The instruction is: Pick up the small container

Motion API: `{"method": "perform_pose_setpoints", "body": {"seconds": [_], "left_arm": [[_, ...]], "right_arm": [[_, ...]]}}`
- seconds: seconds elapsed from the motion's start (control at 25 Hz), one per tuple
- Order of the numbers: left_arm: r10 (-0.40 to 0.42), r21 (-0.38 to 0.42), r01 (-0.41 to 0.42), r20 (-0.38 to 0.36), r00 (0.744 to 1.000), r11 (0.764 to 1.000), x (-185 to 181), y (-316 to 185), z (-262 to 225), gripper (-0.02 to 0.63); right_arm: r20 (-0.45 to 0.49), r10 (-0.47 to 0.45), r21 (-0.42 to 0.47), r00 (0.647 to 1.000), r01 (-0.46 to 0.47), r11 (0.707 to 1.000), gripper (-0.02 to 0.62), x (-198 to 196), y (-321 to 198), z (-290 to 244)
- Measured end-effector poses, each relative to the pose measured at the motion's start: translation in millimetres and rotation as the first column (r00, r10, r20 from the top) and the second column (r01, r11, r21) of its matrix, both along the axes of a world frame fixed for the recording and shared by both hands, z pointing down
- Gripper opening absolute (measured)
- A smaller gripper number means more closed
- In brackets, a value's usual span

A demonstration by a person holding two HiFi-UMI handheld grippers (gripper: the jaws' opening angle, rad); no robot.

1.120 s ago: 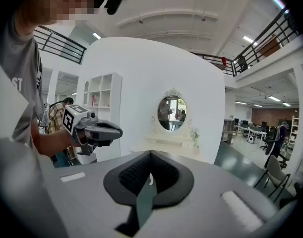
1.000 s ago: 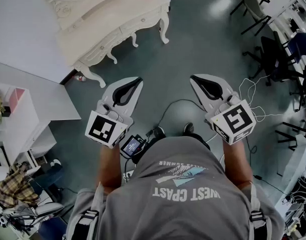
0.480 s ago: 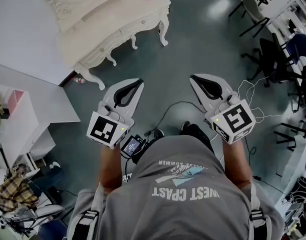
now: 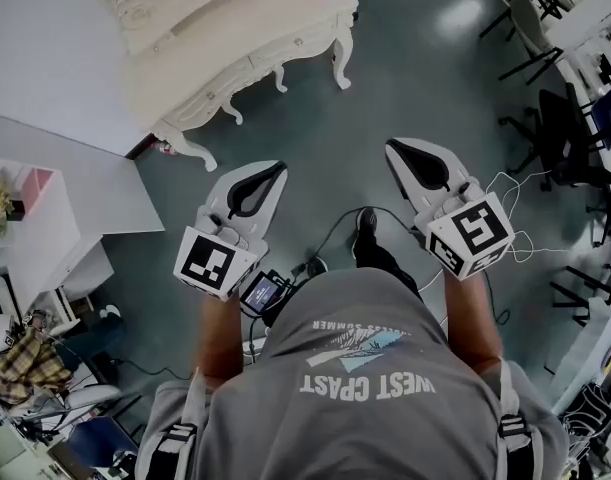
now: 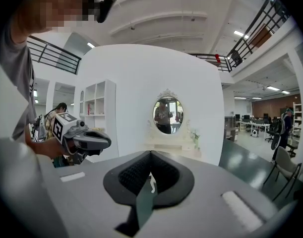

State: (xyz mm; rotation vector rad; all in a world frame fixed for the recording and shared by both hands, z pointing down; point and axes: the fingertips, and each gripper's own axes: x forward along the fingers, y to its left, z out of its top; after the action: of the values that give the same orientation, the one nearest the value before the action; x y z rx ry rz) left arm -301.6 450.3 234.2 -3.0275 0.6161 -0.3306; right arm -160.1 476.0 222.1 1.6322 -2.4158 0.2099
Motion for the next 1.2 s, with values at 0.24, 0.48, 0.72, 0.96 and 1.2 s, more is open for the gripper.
{"method": "perform_pose_setpoints", "body": {"seconds": [0.24, 0.48, 0.72, 0.96, 1.2], "left_arm": [[-0.065, 0.001, 0.065, 0.024, 0.998, 0.998, 39.4, -31.6, 0.3, 0.003], [-0.13, -0.001, 0.13, 0.034, 0.991, 0.991, 85.2, -62.9, -1.8, 0.003], [-0.196, 0.003, 0.197, 0.059, 0.979, 0.98, 121.6, -89.7, 0.9, 0.003], [-0.218, 0.005, 0.218, 0.079, 0.973, 0.976, 151.0, -106.6, 1.1, 0.003], [-0.18, -0.014, 0.182, 0.096, 0.979, 0.983, 174.8, -130.7, 9.9, 0.003]], "right_arm": [[0.028, -0.076, 0.009, 0.997, 0.076, 0.997, 0.002, 39.9, -47.0, 6.0], [0.044, -0.143, 0.002, 0.989, 0.143, 0.99, 0.002, 86.0, -92.8, 12.5], [0.068, -0.217, 0.001, 0.974, 0.217, 0.976, 0.002, 120.2, -128.8, 19.0], [0.085, -0.239, -0.001, 0.967, 0.24, 0.971, 0.002, 149.8, -153.1, 26.7], [0.103, -0.2, -0.022, 0.974, 0.204, 0.979, 0.002, 173.0, -167.1, 37.7]]}}
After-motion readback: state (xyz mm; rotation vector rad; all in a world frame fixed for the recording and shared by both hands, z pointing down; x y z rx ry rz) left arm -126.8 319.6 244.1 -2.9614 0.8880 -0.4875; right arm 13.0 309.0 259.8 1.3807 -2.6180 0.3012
